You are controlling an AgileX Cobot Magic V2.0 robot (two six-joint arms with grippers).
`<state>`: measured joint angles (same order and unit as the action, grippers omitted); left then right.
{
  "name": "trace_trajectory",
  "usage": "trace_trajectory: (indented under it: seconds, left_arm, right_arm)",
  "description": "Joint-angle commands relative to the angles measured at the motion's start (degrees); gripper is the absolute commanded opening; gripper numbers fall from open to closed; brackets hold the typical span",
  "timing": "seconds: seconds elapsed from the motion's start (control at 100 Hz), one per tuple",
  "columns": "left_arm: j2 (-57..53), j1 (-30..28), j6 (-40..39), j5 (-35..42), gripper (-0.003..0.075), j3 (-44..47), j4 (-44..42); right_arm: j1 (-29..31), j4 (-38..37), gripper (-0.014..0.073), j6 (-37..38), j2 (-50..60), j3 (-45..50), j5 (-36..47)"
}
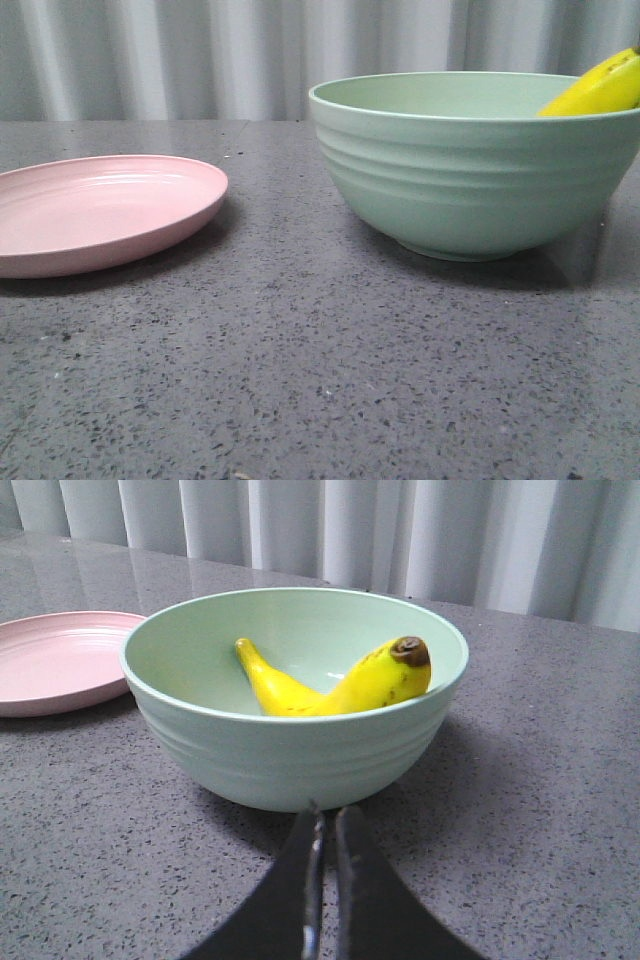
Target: Transfer banana from pink plate to green bowl
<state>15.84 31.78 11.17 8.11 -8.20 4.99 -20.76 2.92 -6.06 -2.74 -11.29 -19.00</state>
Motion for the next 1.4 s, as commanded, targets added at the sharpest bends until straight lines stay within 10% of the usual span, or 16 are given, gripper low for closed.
trace_trajectory:
  seconds: [0.0,0.43,0.65,1.39]
  left_arm:
    - [-2.95,-5.29,-0.48,2.38,-0.002,0.35,-0.51]
    - [-17.82,-27.15,-10.48,-10.12,-0.002,8.82,-4.99]
    - [-17.71,-28.15,-10.36,-23.27,-0.002,8.82,-4.99]
    - [-17.71,-28.15,-10.24,-22.89,-0.002,8.82,-5.5]
  right_arm:
    - [0.3,-0.53,-0.0064,-0.37,-0.58,-1.47,4.35]
    - [0.3,-0.53,-0.0064,-0.37,-0.58,-1.47,4.35]
    - [0.3,-0.53,-0.0064,-0.37,-0.58,-1.47,4.35]
    - [0.3,-0.53,-0.0064,-0.37,-0.58,-1.47,4.35]
